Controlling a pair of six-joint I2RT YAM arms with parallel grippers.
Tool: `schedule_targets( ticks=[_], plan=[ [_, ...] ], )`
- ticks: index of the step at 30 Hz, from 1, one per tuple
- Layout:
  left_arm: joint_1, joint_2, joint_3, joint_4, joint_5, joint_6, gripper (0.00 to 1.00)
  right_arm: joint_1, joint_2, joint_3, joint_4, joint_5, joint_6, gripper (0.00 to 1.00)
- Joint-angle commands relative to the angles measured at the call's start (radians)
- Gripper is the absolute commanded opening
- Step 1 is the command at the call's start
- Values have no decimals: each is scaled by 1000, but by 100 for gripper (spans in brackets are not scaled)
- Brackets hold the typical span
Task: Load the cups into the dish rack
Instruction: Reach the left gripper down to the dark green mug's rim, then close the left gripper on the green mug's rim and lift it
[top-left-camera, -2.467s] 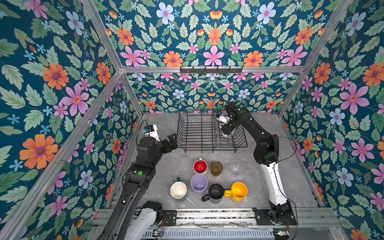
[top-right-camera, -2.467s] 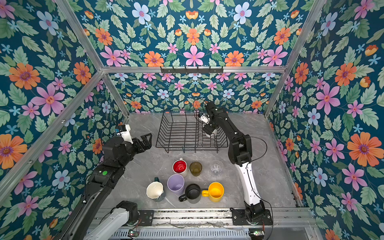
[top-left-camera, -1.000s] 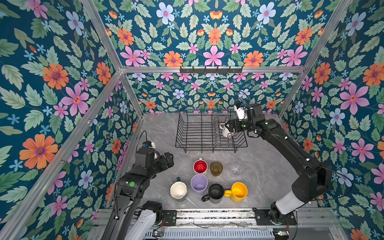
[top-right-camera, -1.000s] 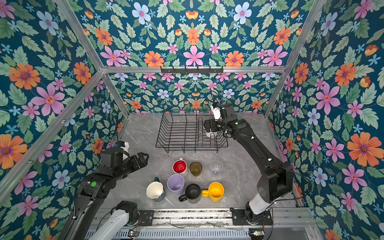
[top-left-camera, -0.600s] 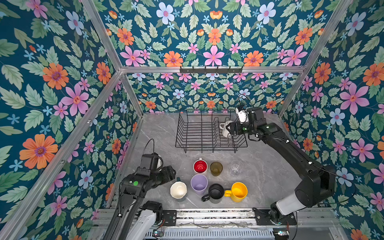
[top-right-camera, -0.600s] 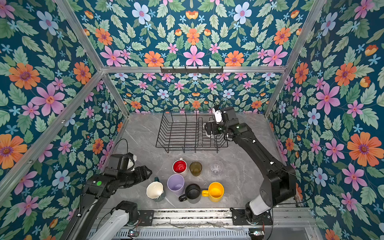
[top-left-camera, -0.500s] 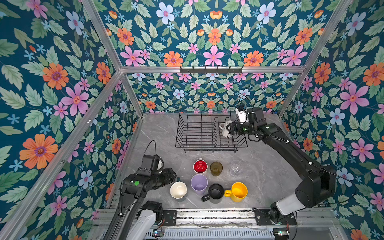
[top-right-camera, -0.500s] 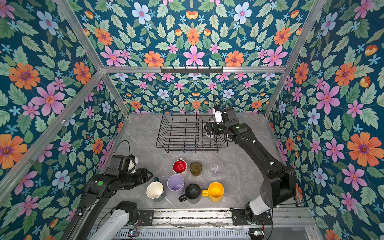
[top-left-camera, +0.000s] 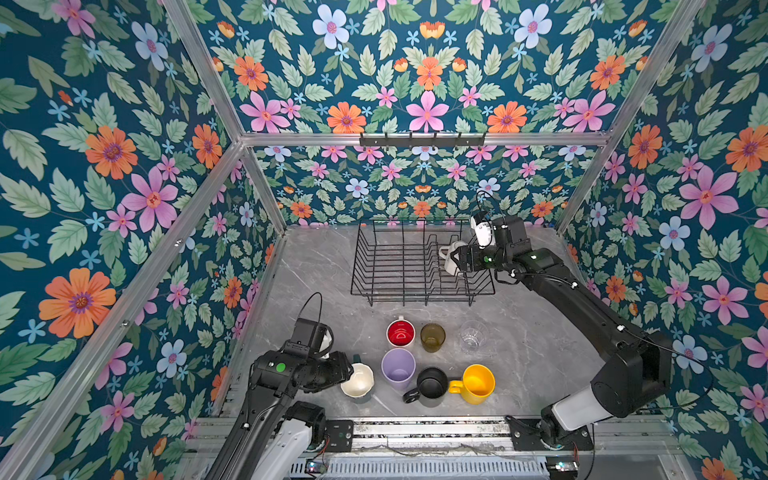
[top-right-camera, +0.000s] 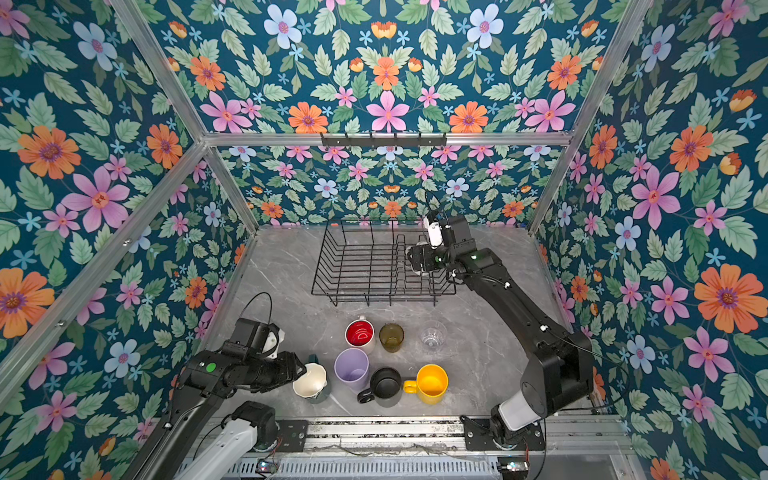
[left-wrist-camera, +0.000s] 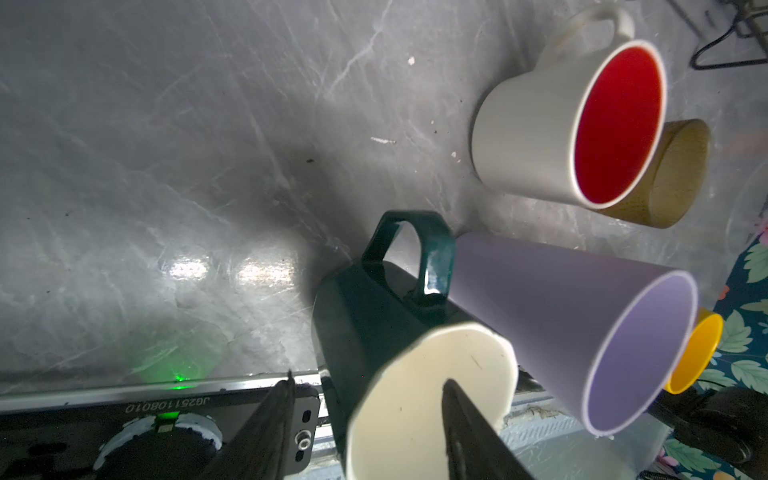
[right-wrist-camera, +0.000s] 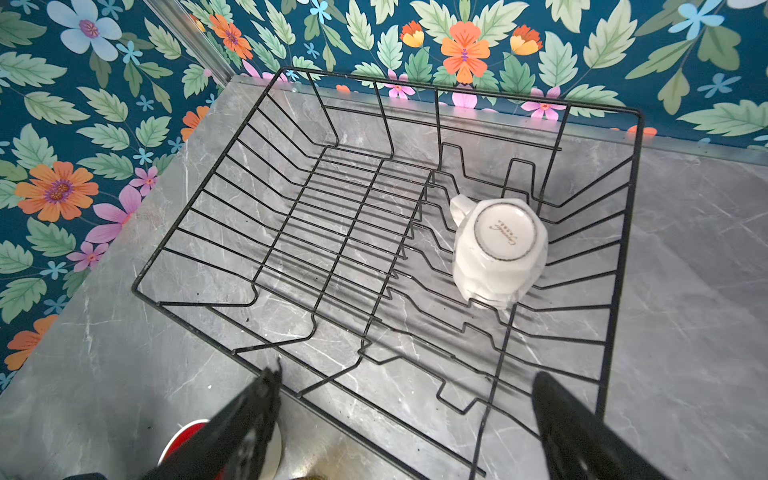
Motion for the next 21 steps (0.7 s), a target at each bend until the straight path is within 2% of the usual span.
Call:
schedule_targets(
  ticks=[1, 14, 21],
  plan=[
    [-4, 4, -8, -12, -2, 9, 55, 2, -4, -1, 14, 9, 8, 94],
    [-56, 52, -54, 72, -24, -26, 39, 5, -15, -21, 19, 21, 4, 94],
    [-115, 80, -66, 118, -45, -70, 26, 5, -13, -30, 29, 23, 1, 94]
  ],
)
